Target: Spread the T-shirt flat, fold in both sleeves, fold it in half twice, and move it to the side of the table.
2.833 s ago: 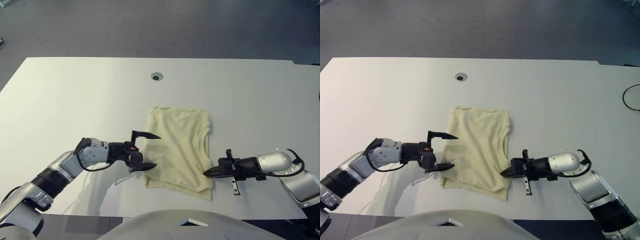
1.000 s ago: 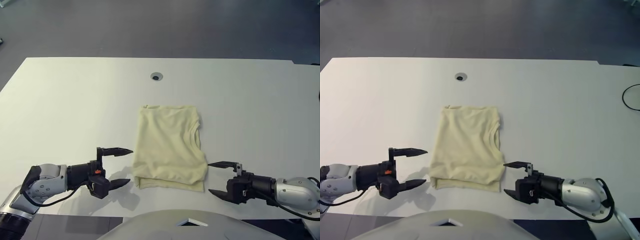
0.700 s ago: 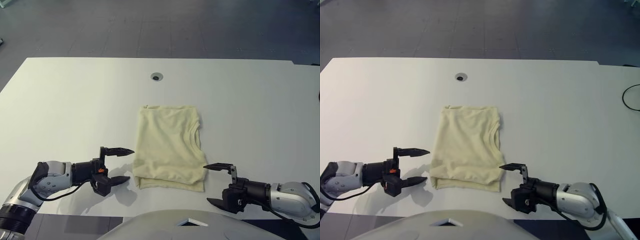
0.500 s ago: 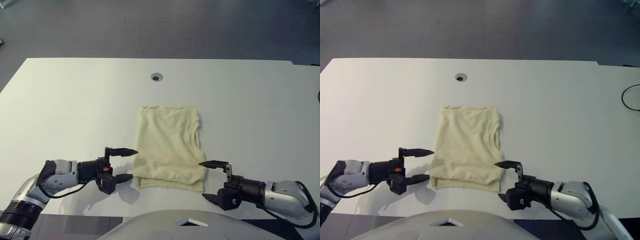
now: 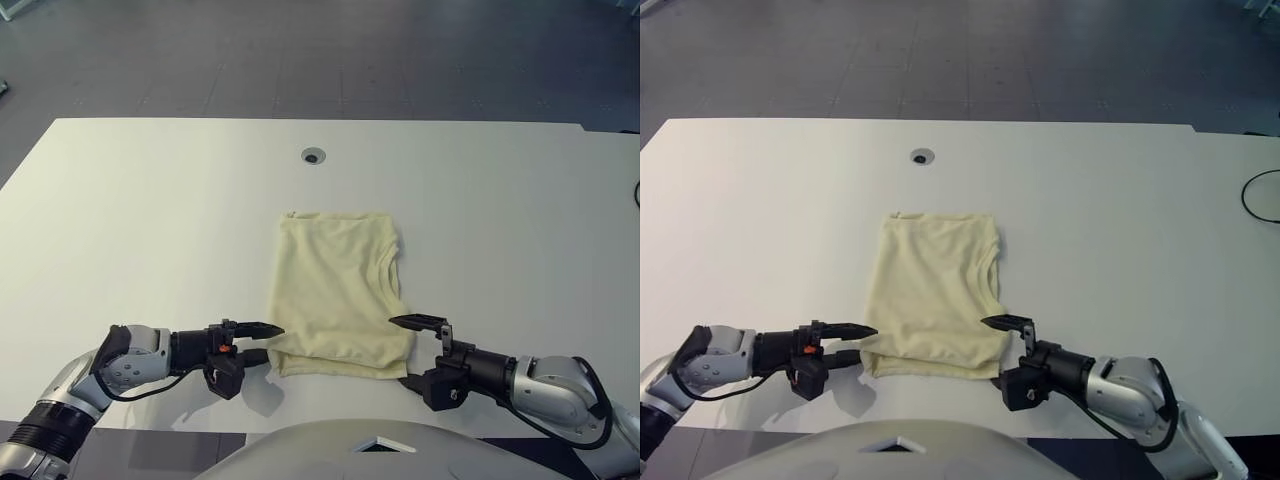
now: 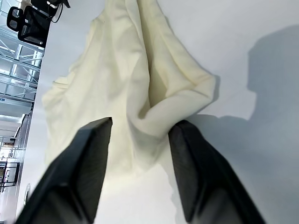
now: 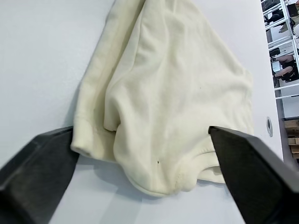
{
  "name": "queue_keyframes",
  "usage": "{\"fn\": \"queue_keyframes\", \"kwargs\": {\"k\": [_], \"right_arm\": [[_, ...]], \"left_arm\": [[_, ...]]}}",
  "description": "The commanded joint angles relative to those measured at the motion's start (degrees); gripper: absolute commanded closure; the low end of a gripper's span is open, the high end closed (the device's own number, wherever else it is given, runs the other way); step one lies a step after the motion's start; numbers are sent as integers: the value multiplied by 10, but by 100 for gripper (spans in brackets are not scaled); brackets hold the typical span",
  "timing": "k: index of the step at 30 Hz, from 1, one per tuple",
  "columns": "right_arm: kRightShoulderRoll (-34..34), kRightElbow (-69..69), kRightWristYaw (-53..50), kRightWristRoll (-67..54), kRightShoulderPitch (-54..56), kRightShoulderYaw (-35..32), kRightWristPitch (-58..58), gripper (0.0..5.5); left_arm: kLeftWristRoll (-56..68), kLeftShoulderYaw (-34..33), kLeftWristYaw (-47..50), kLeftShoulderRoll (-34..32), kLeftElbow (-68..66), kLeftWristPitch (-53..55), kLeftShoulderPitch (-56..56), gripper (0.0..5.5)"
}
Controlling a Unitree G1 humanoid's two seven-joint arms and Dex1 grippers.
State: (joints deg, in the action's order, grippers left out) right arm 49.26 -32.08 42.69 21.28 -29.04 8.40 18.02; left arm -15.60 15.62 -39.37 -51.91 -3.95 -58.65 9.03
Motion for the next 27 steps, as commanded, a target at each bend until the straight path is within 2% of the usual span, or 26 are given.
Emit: {"fn": "queue_keyframes", "kwargs": {"k": [1, 9, 10, 14, 24, 27], "right_arm": [[20, 33, 19, 38, -3, 13, -16, 135], [30, 48, 33, 24, 13, 35, -16, 266], [31, 50, 34, 22, 15, 38, -15, 271], [41, 54, 41, 18, 22, 49, -5, 354], [61, 74, 56, -16, 48, 52, 15, 518], [68, 70, 75, -65, 53, 41, -1, 544]], "left_arm": [[-9, 12, 2, 4, 0, 1, -10, 422], [-9, 23, 3, -1, 3, -10, -11, 546], [-11, 24, 4, -1, 3, -12, -10, 546], [-15, 24, 5, -5, 0, -23, -7, 547], [1, 28, 4, -14, 8, -30, -9, 547], [27, 34, -1, -26, 20, -27, -6, 547]]}}
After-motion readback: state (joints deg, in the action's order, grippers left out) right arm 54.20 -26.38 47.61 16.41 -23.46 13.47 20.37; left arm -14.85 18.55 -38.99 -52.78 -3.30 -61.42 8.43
